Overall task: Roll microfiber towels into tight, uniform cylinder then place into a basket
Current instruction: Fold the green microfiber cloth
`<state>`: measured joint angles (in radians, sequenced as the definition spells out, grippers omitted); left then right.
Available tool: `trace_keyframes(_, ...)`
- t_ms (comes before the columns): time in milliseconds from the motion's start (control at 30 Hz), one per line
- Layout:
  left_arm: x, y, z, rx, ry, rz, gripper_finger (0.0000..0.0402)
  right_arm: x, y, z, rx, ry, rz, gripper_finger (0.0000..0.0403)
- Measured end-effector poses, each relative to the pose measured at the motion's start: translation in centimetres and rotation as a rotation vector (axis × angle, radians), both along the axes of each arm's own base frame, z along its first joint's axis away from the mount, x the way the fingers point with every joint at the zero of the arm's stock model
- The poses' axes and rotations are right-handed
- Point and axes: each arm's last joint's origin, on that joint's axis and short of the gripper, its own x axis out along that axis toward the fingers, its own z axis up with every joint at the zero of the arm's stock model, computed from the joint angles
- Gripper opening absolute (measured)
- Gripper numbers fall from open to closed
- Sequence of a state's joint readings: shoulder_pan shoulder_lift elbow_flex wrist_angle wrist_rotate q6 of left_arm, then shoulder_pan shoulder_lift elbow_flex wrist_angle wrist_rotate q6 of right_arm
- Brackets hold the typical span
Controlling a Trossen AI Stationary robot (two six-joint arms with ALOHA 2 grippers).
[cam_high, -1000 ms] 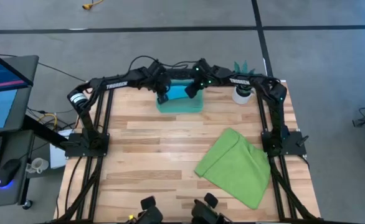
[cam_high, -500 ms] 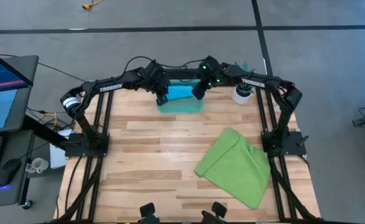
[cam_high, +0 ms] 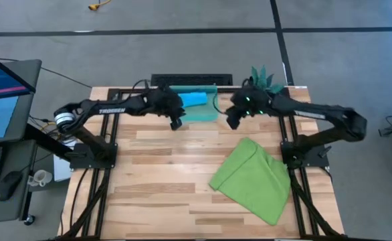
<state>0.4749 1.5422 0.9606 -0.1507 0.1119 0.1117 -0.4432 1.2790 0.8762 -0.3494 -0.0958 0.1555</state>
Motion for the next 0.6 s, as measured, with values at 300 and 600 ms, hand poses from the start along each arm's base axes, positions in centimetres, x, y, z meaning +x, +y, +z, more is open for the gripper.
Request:
trace_keyframes(300, 2.7, -7.3, 0.7, 0.054, -0.168, -0.181, 0.0071, -1.7, 7.1, -1.0, -0.030, -0.021, 0.090, 0.0095)
trace_keyframes(600, 3.5, -15.0, 0.6, 0.112, -0.146, -0.321, 0.0071, -1.6, 13.3, -1.6, -0.044, -0.031, 0.209, 0.0095)
